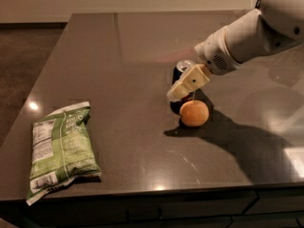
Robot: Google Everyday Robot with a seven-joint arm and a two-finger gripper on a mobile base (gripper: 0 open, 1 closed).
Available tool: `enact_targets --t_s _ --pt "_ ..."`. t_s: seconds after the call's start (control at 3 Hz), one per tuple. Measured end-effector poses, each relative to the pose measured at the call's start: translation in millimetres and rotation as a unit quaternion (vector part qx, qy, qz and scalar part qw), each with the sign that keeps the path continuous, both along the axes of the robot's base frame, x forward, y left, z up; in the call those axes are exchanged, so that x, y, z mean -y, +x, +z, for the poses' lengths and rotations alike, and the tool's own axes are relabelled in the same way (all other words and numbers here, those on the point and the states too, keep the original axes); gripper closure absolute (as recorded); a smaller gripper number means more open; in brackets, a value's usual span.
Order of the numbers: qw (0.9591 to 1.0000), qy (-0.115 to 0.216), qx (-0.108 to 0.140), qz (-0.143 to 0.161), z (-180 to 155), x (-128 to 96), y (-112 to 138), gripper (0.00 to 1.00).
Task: Move pepsi can near orange
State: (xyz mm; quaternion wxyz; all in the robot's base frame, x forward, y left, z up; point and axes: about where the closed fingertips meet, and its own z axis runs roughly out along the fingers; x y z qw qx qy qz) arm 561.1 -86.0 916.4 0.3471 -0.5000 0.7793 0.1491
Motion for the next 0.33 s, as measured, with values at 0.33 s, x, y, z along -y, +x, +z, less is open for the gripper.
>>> enact_targets --t_s 0.33 --pt "1.0 0.0 0.0 0.0 0.0 -0.1 0.0 0.0"
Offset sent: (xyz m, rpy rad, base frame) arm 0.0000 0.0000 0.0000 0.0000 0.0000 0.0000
